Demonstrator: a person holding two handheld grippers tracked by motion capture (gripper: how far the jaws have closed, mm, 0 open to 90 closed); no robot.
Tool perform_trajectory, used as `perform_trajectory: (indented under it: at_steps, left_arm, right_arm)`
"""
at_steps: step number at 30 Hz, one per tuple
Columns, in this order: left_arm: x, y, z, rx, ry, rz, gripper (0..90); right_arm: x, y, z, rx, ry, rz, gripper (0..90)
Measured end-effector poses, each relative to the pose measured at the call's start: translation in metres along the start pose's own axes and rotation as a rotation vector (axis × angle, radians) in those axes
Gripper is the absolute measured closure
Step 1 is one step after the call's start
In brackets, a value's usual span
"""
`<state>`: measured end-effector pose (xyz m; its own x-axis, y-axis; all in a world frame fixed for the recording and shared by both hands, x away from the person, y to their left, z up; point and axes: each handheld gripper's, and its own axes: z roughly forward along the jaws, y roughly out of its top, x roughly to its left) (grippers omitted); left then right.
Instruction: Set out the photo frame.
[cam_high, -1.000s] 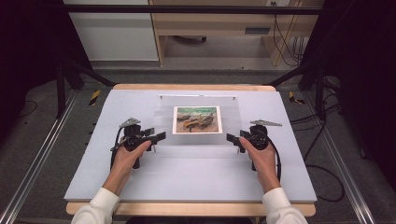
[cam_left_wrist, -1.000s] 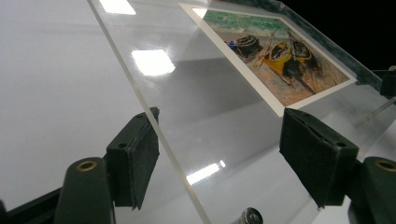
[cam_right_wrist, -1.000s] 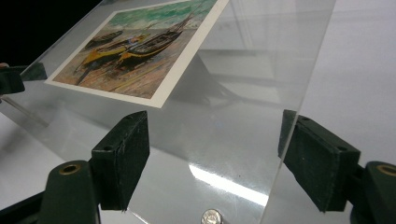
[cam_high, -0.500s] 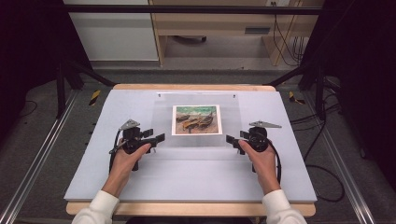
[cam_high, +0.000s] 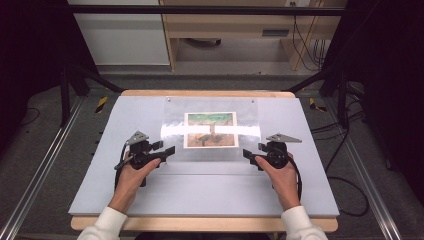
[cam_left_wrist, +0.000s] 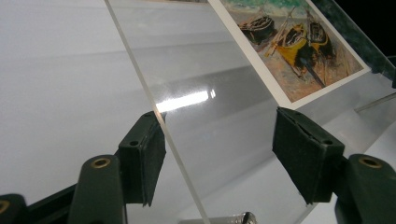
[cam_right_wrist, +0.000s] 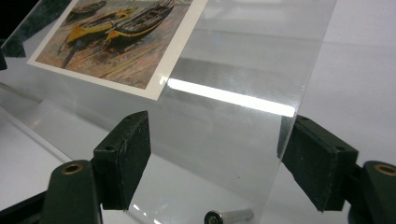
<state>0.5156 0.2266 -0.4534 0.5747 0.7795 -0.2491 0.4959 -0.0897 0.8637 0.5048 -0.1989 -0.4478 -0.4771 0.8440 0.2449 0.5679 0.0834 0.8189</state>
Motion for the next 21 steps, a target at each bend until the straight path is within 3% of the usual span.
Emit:
perform_trajectory:
  at_steps: [11, 21]
  left_arm:
    - [-0.006, -0.004, -0.008, -0.004, 0.01, 0.024, 38.5]
    - [-0.007, -0.006, -0.013, -0.009, 0.017, 0.011, 42.6]
  right_arm:
    - [0.006, -0.005, -0.007, -0.001, -0.026, -0.059, 27.5]
    - [0.009, -0.008, -0.012, -0.001, -0.032, -0.069, 32.0]
